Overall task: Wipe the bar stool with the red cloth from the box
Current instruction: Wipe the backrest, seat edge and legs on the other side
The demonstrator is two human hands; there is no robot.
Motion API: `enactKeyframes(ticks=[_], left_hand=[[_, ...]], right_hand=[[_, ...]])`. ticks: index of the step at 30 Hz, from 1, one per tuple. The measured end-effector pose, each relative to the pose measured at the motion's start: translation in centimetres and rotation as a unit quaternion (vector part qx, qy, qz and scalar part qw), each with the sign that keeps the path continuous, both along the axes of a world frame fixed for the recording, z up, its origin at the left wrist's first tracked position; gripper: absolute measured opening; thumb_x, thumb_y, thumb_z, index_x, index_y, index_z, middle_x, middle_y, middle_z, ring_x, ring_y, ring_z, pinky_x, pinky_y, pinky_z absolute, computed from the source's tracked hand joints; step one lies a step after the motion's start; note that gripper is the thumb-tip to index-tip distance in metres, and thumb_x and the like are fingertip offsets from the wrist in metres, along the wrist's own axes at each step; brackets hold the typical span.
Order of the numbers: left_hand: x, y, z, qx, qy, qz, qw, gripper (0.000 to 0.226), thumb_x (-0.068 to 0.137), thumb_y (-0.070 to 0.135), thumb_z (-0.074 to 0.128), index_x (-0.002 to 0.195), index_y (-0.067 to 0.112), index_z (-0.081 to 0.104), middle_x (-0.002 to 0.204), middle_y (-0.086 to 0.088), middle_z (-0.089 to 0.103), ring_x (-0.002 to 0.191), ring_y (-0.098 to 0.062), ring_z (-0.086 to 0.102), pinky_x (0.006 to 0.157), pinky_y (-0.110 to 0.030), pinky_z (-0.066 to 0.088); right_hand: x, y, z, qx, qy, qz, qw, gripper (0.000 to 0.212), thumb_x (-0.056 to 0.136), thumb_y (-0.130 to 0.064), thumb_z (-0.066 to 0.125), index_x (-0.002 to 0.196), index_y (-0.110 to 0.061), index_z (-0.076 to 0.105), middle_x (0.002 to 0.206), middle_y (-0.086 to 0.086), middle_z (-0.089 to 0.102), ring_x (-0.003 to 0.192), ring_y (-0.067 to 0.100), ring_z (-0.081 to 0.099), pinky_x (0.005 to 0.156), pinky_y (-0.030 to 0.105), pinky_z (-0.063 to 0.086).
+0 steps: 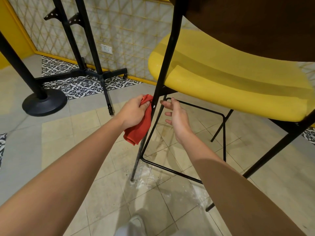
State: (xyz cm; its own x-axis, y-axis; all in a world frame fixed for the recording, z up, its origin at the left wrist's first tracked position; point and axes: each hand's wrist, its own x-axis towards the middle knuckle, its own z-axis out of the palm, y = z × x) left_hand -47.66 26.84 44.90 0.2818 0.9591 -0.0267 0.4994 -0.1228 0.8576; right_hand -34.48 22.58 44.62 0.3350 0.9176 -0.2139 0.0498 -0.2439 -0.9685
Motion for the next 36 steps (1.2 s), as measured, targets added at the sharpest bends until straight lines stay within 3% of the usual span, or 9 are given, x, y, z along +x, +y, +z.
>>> enactKeyframes(ticks=[3,5,7,10,14,18,22,29,36], left_hand=[[0.3,-0.7,-0.4,-0.005,-0.09,0.031,0.995,0.019,0.102,0.024,0.039,0.115,0.02,0.053,0.089,0.002,0.061,0.078,-0.012,0.059,0.07,-0.021,0.049],[0.4,-1.1,-1.0,-0.008,-0.059,0.034,0.998,0.014,0.102,0.022,0.039,0.108,0.022,0.051,0.084,0.005,0.059,0.076,-0.013,0.058,0.067,-0.02,0.047],[0.2,-1.1,-1.2,-0.025,-0.038,0.027,0.999,0.015,0.101,0.023,0.039,0.108,0.021,0.052,0.084,0.002,0.06,0.081,-0.019,0.059,0.072,-0.03,0.048],[0.4,-1.5,-0.5,-0.025,-0.132,0.063,0.989,0.014,0.101,0.023,0.04,0.106,0.027,0.053,0.086,0.0,0.062,0.078,-0.019,0.061,0.075,-0.035,0.05],[2.5,-3.3,-1.7,0.046,-0.219,0.147,0.963,0.011,0.098,0.021,0.046,0.094,0.031,0.049,0.102,-0.01,0.058,0.086,-0.018,0.058,0.07,-0.028,0.047],[3.1,-3.8,-4.5,0.038,-0.153,0.199,0.967,0.004,0.095,0.019,0.049,0.094,0.022,0.047,0.104,-0.016,0.055,0.089,-0.02,0.058,0.073,-0.03,0.044],[2.8,-4.5,-3.3,0.195,-0.087,0.181,0.96,0.009,0.092,0.015,0.055,0.101,0.014,0.055,0.101,0.001,0.048,0.083,0.011,0.047,0.069,-0.005,0.036],[0.9,-4.7,-4.5,0.259,0.07,0.145,0.952,0.021,0.084,0.015,0.067,0.104,0.021,0.067,0.104,0.0,0.048,0.082,-0.013,0.05,0.067,-0.037,0.051],[0.3,-3.1,-1.9,0.385,0.104,0.067,0.915,0.036,0.08,0.011,0.072,0.113,0.024,0.067,0.107,-0.008,0.053,0.085,-0.02,0.052,0.06,-0.031,0.047]], right_hand=[[-0.1,0.2,-0.1,-0.011,0.021,0.011,1.0,0.04,0.099,-0.04,0.031,0.102,-0.025,0.068,0.122,-0.001,0.061,0.097,0.014,0.053,0.092,0.034,0.043],[-0.4,0.2,-0.2,-0.018,0.025,0.027,0.999,0.045,0.1,-0.039,0.029,0.113,-0.02,0.067,0.116,0.001,0.062,0.099,0.015,0.053,0.087,0.032,0.042],[-0.4,0.2,-0.1,-0.022,0.022,0.04,0.999,0.046,0.101,-0.039,0.026,0.114,-0.02,0.066,0.112,0.001,0.062,0.104,0.017,0.052,0.089,0.034,0.041],[-0.2,0.3,0.0,-0.023,0.028,0.044,0.998,0.047,0.101,-0.039,0.025,0.115,-0.019,0.065,0.112,0.002,0.062,0.106,0.017,0.052,0.091,0.035,0.041],[-0.4,0.2,-0.1,-0.023,0.046,0.035,0.998,0.047,0.101,-0.041,0.025,0.111,-0.019,0.066,0.115,0.004,0.064,0.112,0.022,0.054,0.098,0.041,0.042],[-0.2,-0.4,-0.5,-0.018,0.017,0.051,0.998,0.05,0.101,-0.04,0.022,0.116,-0.019,0.065,0.121,0.003,0.062,0.109,0.017,0.052,0.096,0.036,0.041],[0.3,-0.5,-0.6,-0.019,0.026,0.046,0.998,0.051,0.101,-0.042,0.021,0.11,-0.021,0.067,0.117,0.001,0.063,0.11,0.018,0.052,0.097,0.038,0.041],[0.3,-0.2,-1.1,-0.019,0.028,0.062,0.997,0.057,0.101,-0.044,0.017,0.11,-0.022,0.068,0.12,0.003,0.063,0.113,0.02,0.052,0.099,0.041,0.04],[0.1,0.0,-1.5,-0.024,0.063,0.044,0.997,0.052,0.1,-0.047,0.021,0.094,-0.024,0.067,0.108,0.0,0.065,0.106,0.018,0.054,0.096,0.039,0.042]])
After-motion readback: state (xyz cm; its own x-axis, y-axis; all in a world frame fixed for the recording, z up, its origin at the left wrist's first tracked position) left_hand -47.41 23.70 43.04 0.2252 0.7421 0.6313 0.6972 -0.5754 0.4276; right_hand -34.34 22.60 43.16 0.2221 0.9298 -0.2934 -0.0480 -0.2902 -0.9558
